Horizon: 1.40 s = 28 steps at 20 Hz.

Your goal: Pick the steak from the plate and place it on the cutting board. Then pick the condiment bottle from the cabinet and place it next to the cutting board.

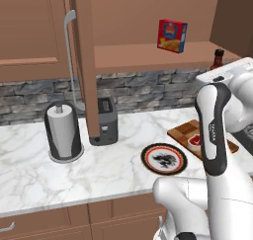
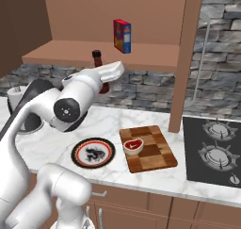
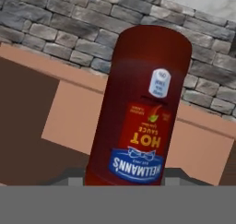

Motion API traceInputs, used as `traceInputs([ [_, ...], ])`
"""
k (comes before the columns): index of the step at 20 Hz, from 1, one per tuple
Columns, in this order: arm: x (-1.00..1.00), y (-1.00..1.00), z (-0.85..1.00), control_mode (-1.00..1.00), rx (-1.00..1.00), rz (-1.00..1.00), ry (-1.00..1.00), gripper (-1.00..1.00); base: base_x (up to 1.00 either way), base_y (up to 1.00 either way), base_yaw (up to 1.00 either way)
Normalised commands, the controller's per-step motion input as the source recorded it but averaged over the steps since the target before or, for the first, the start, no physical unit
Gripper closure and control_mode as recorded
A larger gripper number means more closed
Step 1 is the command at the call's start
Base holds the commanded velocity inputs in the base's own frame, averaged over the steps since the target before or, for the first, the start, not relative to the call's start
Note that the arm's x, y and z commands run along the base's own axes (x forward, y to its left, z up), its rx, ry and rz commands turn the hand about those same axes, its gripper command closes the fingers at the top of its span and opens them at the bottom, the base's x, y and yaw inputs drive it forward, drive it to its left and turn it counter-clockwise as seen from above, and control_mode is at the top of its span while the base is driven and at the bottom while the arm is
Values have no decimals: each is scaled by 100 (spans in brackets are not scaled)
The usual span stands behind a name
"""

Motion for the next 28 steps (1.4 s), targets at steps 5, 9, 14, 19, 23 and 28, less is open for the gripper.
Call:
traceInputs([
  [5, -44, 12, -26, -100, 0, 0, 1, 100, 0, 0, 0],
  [9, -37, 1, -27, -100, 2, 0, 7, 100, 0, 0, 0],
  [14, -31, 0, -19, -100, 5, 0, 9, 100, 0, 0, 0],
  [19, -25, 0, -12, -100, 4, 0, 7, 100, 0, 0, 0],
  [23, -10, 0, -7, -100, 2, 0, 4, 100, 0, 0, 0],
  [28, -2, 1, -13, -100, 1, 0, 2, 100, 0, 0, 0],
])
